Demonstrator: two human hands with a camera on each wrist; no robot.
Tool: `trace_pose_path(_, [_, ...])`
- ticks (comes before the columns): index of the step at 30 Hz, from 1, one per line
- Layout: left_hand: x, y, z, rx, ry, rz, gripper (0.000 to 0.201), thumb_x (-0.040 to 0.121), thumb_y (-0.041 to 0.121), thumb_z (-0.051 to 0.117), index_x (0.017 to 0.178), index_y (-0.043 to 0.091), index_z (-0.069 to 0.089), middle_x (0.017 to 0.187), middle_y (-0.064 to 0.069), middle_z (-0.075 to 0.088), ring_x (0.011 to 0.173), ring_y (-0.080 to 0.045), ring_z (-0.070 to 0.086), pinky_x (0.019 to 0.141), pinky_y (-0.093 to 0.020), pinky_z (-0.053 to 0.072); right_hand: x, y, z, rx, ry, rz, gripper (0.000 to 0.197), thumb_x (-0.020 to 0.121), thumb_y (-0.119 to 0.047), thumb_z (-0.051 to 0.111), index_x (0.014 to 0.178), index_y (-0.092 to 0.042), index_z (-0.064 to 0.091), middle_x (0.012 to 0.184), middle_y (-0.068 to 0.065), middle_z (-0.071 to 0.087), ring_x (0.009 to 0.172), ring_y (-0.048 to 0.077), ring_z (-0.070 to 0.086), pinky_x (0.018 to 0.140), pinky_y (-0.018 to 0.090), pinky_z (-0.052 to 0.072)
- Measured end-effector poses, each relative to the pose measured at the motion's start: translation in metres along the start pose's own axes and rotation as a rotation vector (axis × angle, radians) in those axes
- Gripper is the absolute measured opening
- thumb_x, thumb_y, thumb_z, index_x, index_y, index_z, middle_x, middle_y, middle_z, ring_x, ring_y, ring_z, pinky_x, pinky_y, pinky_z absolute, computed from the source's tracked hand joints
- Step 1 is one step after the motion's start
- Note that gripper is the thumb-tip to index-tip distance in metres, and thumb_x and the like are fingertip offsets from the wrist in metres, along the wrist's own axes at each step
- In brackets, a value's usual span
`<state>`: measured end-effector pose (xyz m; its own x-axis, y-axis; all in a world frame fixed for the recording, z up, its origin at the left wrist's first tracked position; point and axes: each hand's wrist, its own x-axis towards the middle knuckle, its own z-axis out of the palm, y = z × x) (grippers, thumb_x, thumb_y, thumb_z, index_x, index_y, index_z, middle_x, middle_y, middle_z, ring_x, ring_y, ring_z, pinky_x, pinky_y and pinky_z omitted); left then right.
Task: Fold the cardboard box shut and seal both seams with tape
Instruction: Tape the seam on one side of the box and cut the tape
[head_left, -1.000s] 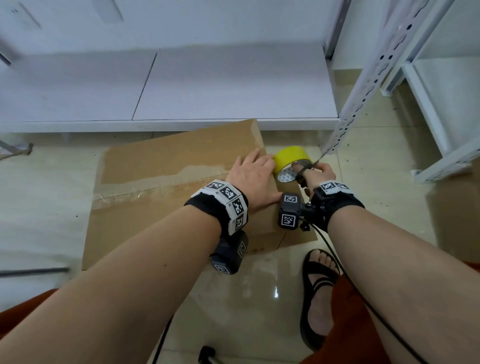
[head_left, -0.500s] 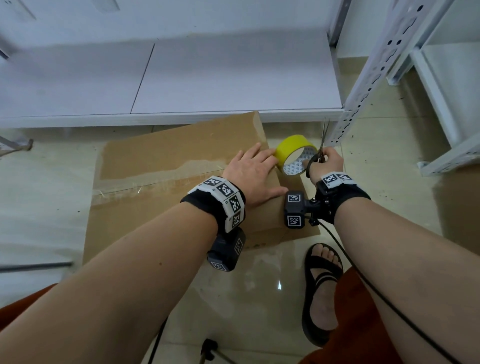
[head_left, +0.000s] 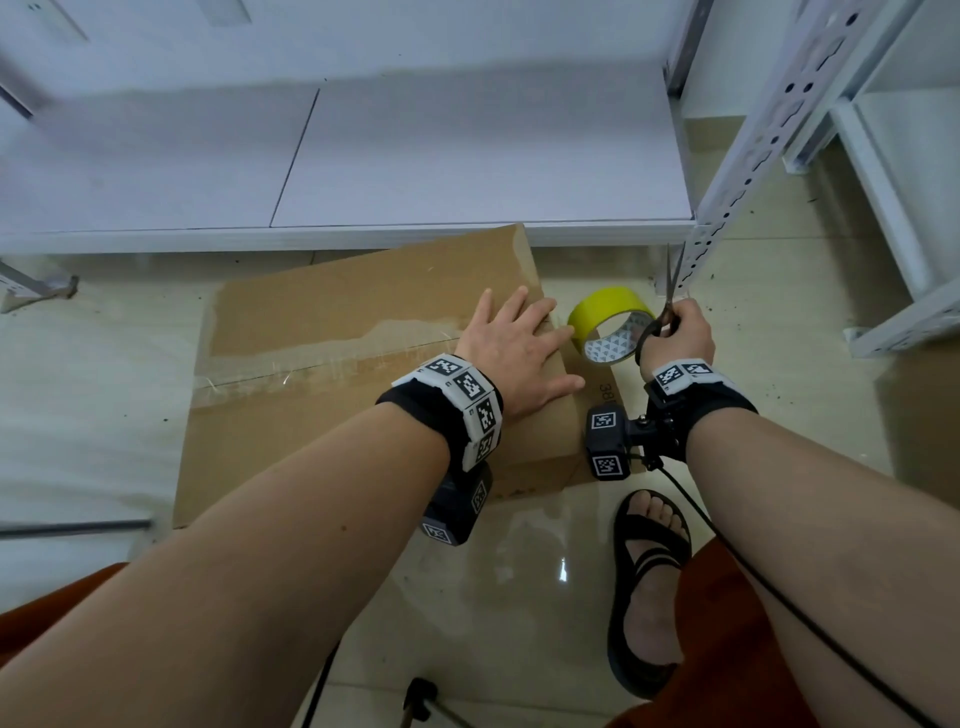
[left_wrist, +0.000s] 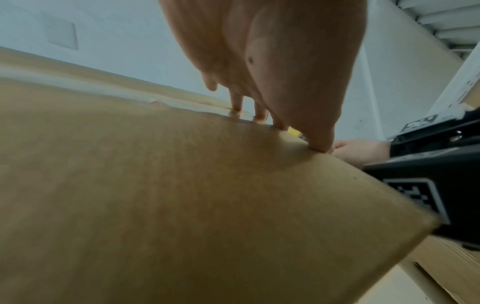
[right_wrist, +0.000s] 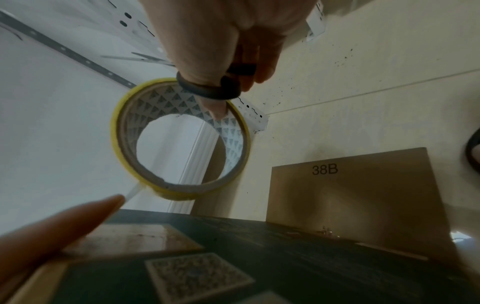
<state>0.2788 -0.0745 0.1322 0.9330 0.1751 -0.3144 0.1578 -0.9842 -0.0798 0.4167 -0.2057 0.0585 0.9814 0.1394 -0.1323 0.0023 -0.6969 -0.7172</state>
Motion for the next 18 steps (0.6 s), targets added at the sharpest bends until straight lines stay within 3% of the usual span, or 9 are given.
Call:
trace_pose_path(3, [-0.002, 0.002, -0.003, 0.040, 0.048, 0.007, 0.070, 0.088, 0.073, 0.021, 0.144, 0.033, 0.035, 0.160, 0.002, 0.010, 0.148, -0.026, -0.001, 0.116, -0.058, -0.001, -0.002, 0.001, 0.004, -0.003, -0.025, 0.027, 0.015, 0.084, -0.001, 0.052, 0.087, -0.014, 0.044, 0.083, 0.011, 0.054, 0.075, 0.031, 0.051, 0.061, 0.031, 0.035])
trace_pose_path(5, [-0.001, 0.004, -0.007, 0.073, 0.066, 0.049, 0.070, 0.090, 0.070, 0.022, 0.140, 0.026, 0.043, 0.158, 0.003, 0.020, 0.148, -0.023, 0.004, 0.116, -0.057, -0.002, -0.001, 0.000, 0.004, -0.007, -0.051, 0.059, 0.015, 0.084, -0.002, 0.054, 0.086, -0.012, 0.042, 0.079, 0.010, 0.052, 0.074, 0.030, 0.048, 0.062, 0.032, 0.035])
trace_pose_path(8, [0.003, 0.007, -0.011, 0.088, 0.043, 0.083, 0.072, 0.092, 0.067, 0.021, 0.138, 0.018, 0.045, 0.146, 0.003, 0.040, 0.144, -0.021, 0.018, 0.118, -0.053, 0.002, 0.001, 0.002, 0.006, -0.028, -0.162, 0.138, 0.024, 0.082, -0.004, 0.062, 0.078, -0.011, 0.039, 0.068, 0.005, 0.044, 0.067, 0.027, 0.045, 0.061, 0.034, 0.038])
trace_pose_path(10, [0.005, 0.007, -0.014, 0.095, 0.008, 0.074, 0.073, 0.091, 0.068, 0.021, 0.137, 0.018, 0.046, 0.143, 0.002, 0.043, 0.143, -0.020, 0.020, 0.118, -0.052, 0.003, 0.002, 0.004, 0.007, -0.060, -0.225, 0.187, 0.027, 0.080, -0.004, 0.066, 0.075, -0.012, 0.041, 0.074, 0.008, 0.048, 0.066, 0.025, 0.045, 0.062, 0.034, 0.042])
trace_pose_path(12, [0.008, 0.008, -0.017, 0.108, -0.033, 0.058, 0.073, 0.091, 0.069, 0.022, 0.137, 0.017, 0.046, 0.144, 0.001, 0.043, 0.144, -0.021, 0.018, 0.118, -0.053, 0.004, 0.002, 0.001, 0.002, -0.072, -0.270, 0.196, 0.021, 0.078, -0.004, 0.068, 0.088, -0.009, 0.050, 0.087, 0.012, 0.054, 0.074, 0.026, 0.050, 0.067, 0.034, 0.046])
trace_pose_path(14, [0.009, 0.012, -0.019, 0.097, -0.065, 0.037, 0.073, 0.091, 0.068, 0.023, 0.137, 0.016, 0.046, 0.146, 0.001, 0.041, 0.145, -0.021, 0.016, 0.118, -0.052, 0.004, 0.003, -0.003, -0.003, -0.054, -0.298, 0.177, 0.028, 0.079, -0.003, 0.068, 0.104, -0.004, 0.054, 0.095, 0.011, 0.053, 0.082, 0.026, 0.050, 0.071, 0.033, 0.046])
trace_pose_path(18, [0.004, 0.014, -0.017, -0.039, -0.090, 0.002, 0.072, 0.092, 0.066, 0.028, 0.146, 0.019, 0.033, 0.157, 0.003, 0.024, 0.148, -0.019, 0.001, 0.119, -0.049, 0.004, 0.000, -0.018, -0.016, 0.057, -0.279, 0.120, 0.036, 0.079, -0.013, 0.070, 0.110, 0.001, 0.058, 0.098, 0.015, 0.060, 0.073, 0.022, 0.052, 0.055, 0.024, 0.040])
